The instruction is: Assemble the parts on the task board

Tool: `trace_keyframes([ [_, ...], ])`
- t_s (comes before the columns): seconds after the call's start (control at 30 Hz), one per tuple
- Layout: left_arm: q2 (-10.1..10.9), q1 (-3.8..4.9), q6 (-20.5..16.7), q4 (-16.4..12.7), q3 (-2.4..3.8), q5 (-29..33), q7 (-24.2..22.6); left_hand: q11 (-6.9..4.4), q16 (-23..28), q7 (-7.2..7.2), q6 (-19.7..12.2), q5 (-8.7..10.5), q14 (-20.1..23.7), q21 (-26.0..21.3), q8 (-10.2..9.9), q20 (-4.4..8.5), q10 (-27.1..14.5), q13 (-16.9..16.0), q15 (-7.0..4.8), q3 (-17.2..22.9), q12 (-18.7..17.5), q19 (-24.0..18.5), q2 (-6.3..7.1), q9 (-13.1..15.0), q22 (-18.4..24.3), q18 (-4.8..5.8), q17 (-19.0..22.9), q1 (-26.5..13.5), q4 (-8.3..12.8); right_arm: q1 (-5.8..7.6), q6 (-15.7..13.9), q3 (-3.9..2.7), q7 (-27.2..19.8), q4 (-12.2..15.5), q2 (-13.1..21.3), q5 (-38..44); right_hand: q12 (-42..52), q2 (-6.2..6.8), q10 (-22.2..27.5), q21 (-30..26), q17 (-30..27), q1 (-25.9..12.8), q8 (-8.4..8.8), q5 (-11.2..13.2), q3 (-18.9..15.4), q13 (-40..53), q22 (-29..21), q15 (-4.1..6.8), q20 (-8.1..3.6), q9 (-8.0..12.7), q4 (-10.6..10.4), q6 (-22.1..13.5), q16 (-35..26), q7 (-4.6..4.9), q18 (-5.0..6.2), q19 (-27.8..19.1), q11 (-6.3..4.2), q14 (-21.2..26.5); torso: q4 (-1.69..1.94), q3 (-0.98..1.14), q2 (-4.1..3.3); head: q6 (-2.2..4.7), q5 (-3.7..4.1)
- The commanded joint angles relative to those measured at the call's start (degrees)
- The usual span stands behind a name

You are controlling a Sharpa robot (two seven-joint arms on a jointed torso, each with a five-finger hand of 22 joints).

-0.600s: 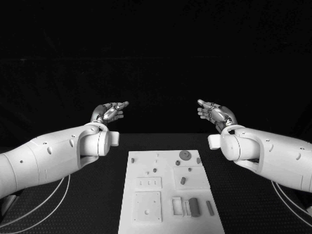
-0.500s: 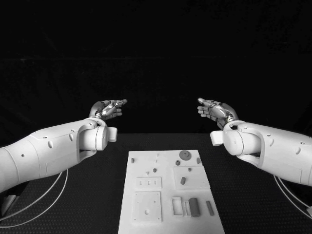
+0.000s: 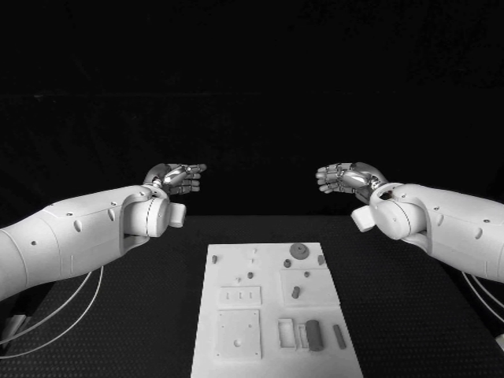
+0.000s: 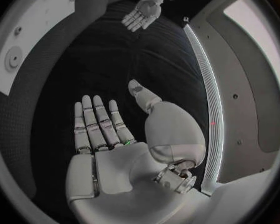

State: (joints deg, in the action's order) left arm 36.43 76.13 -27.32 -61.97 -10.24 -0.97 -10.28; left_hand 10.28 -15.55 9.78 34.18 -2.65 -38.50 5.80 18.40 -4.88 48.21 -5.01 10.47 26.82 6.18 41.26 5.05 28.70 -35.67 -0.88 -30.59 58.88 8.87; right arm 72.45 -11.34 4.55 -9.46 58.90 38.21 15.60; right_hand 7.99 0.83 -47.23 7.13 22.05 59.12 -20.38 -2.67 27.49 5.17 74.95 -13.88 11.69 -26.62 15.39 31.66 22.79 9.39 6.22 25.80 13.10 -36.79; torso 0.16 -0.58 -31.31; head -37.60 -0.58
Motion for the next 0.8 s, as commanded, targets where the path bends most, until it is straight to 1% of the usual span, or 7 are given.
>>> trace_keyframes([
  [0.03, 0.44, -0.11, 2.78, -1.00, -0.36, -1.09, -0.61, 0.41, -2.68, 2.70, 2.68, -0.47, -5.08, 1.58, 1.13, 0.65, 3.74, -0.65, -0.47, 0.70, 1.74, 3.09, -0.59, 0.26, -0.74, -0.75, -1.09, 1.62, 1.20, -0.29, 1.44, 0.02, 0.94, -0.31, 0.01, 20.09, 1.93, 0.27, -4.05, 0.84, 0.76, 1.25, -1.58, -0.26, 1.20, 0.72, 0.66, 1.40, -0.25, -0.43, 1.23, 3.37, 1.82, 4.27, 1.61, 3.30, -0.71, -3.76, -0.04, -0.13, -0.07, 0.21, 0.04],
  [0.1, 0.87, -0.14, 3.48, -1.46, -0.85, -1.77, -0.81, 0.26, -3.96, 2.81, 4.78, -0.54, -7.79, 2.35, 1.88, 1.10, 6.47, -1.09, -1.08, 1.14, 2.94, 4.70, -1.00, 0.32, -1.13, -1.29, -1.67, 2.72, 2.35, -0.43, 1.03, 0.02, 0.95, -0.68, -0.30, 23.77, 2.66, 0.77, -6.04, 1.38, 1.28, 2.08, -2.36, -0.27, 1.89, 0.94, 0.40, 2.49, -0.42, -0.63, 1.34, 5.37, 2.86, 3.67, 2.49, 5.84, -1.54, -6.18, 0.03, -0.10, -0.06, 0.12, 0.08],
  [0.23, 1.72, -0.16, 5.13, -2.83, -1.00, -3.99, -1.09, -1.70, -6.66, 1.57, 9.64, -0.47, -13.70, 4.47, 3.22, 2.64, 12.36, -2.20, -3.04, 1.91, 5.16, 9.06, -2.16, 0.03, -2.22, -1.94, -3.36, 4.12, 4.70, -0.79, 0.62, 0.02, 1.06, -0.63, -0.39, 30.17, 4.13, 1.47, -10.30, 2.46, 2.45, 4.62, -3.62, -0.26, 3.25, 1.47, -0.05, 4.85, -0.72, -1.00, 1.42, 9.08, 4.79, 2.69, 4.17, 10.75, -3.21, -10.89, 0.20, -0.01, -0.26, 0.35, 0.11],
  [0.37, 2.48, -0.22, 6.09, -4.66, -1.00, -5.17, -1.21, -2.88, -7.44, 0.51, 12.69, -0.55, -16.43, 5.31, 3.61, 3.76, 15.48, -2.75, -4.23, 2.75, 5.64, 11.39, -2.94, -0.66, -2.74, -1.81, -4.52, 5.04, 6.73, -1.29, 0.96, 0.01, 1.46, -0.06, -0.31, 39.78, 5.21, 1.97, -14.20, 4.15, 4.15, 6.63, -4.67, -0.26, 4.54, 2.03, -0.33, 7.60, -1.09, -1.42, 1.43, 12.76, 7.28, 1.44, 6.13, 16.93, -4.79, -16.86, 0.53, 0.19, -0.64, 0.27, 0.06],
  [0.47, 3.14, -0.27, 6.77, -6.26, -1.01, -5.68, -1.18, -3.38, -7.62, 0.01, 14.15, -0.52, -17.53, 5.51, 3.75, 4.29, 16.86, -3.00, -4.74, 3.26, 5.68, 12.17, -3.20, -1.00, -2.94, -1.58, -5.13, 5.46, 7.36, -1.70, 1.82, 0.01, 2.01, 0.39, -0.28, 47.16, 5.57, 2.55, -16.40, 5.18, 5.28, 7.28, -5.02, -0.27, 5.46, 2.24, -0.49, 9.26, -1.29, -1.61, 1.42, 14.78, 8.58, 0.61, 7.30, 20.78, -5.64, -20.40, 0.95, 0.36, -0.97, 0.29, 0.52],
  [0.6, 4.06, -0.30, 7.05, -8.66, -1.01, -5.95, -1.34, -3.72, -7.68, -0.29, 15.08, -0.52, -18.37, 5.57, 3.74, 4.68, 17.87, -3.18, -5.06, 3.45, 5.59, 12.60, -3.25, -1.30, -3.09, -1.30, -5.66, 5.58, 7.46, -2.06, 2.51, 0.01, 3.44, 1.80, -0.02, 54.92, 5.31, 3.01, -18.02, 5.57, 6.32, 7.21, -4.84, -0.21, 5.89, 2.21, -0.75, 10.33, -1.34, -1.62, 1.41, 16.29, 8.97, 0.01, 8.18, 23.48, -6.21, -22.70, 1.28, 0.40, -1.26, 0.09, 0.71],
  [0.8, 6.09, -0.55, 6.77, -13.10, -1.02, -5.85, -1.72, -3.56, -7.24, -0.14, 14.90, -0.53, -18.20, 5.35, 3.28, 4.81, 17.67, -3.10, -4.89, 3.34, 5.01, 12.44, -2.80, -1.67, -3.11, -1.01, -5.84, 5.38, 7.46, -2.81, 2.39, 0.01, 6.01, 4.70, 0.15, 66.02, 4.28, 4.32, -18.36, 5.34, 7.08, 7.11, -3.96, -0.22, 5.87, 1.85, -0.86, 10.57, -1.26, -1.38, 1.40, 16.59, 8.46, 0.02, 8.60, 24.51, -6.13, -23.58, 2.13, 0.39, -2.41, -0.20, 1.65],
])
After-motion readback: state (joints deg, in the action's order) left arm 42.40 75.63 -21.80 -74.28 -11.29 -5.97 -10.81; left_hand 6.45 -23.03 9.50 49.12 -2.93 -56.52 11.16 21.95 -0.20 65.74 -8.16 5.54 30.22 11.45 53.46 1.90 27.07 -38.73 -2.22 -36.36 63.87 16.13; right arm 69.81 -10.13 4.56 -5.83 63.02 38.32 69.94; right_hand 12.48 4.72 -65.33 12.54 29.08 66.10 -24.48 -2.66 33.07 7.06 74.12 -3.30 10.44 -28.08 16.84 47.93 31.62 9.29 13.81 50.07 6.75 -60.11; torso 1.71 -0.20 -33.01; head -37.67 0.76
